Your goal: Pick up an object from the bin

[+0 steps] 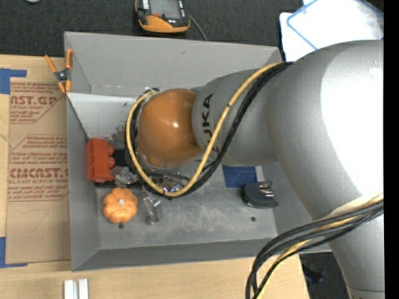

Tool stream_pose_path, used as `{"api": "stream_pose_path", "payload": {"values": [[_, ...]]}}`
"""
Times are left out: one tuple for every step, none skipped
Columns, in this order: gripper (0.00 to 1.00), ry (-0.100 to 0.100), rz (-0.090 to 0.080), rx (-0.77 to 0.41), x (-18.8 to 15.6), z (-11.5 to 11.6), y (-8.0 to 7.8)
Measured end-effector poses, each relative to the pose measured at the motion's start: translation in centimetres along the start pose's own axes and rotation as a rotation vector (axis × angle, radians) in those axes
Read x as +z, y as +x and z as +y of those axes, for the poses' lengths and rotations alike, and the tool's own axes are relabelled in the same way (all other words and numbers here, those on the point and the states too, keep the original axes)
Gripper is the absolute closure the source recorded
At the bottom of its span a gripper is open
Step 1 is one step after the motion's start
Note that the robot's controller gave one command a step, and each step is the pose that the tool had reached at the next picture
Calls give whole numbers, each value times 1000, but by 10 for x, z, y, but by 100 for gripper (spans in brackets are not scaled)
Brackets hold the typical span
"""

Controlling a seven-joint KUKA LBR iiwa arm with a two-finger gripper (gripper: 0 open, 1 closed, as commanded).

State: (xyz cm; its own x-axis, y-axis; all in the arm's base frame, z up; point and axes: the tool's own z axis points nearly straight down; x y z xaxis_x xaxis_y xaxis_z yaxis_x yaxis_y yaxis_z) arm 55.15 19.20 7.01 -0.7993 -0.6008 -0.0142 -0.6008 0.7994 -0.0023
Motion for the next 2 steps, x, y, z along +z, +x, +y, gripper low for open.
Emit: {"api": "stream_pose_path", "payload": {"values": [[100,-8,13,211,0,38,-5],[100,-8,13,211,0,38,-5]]}}
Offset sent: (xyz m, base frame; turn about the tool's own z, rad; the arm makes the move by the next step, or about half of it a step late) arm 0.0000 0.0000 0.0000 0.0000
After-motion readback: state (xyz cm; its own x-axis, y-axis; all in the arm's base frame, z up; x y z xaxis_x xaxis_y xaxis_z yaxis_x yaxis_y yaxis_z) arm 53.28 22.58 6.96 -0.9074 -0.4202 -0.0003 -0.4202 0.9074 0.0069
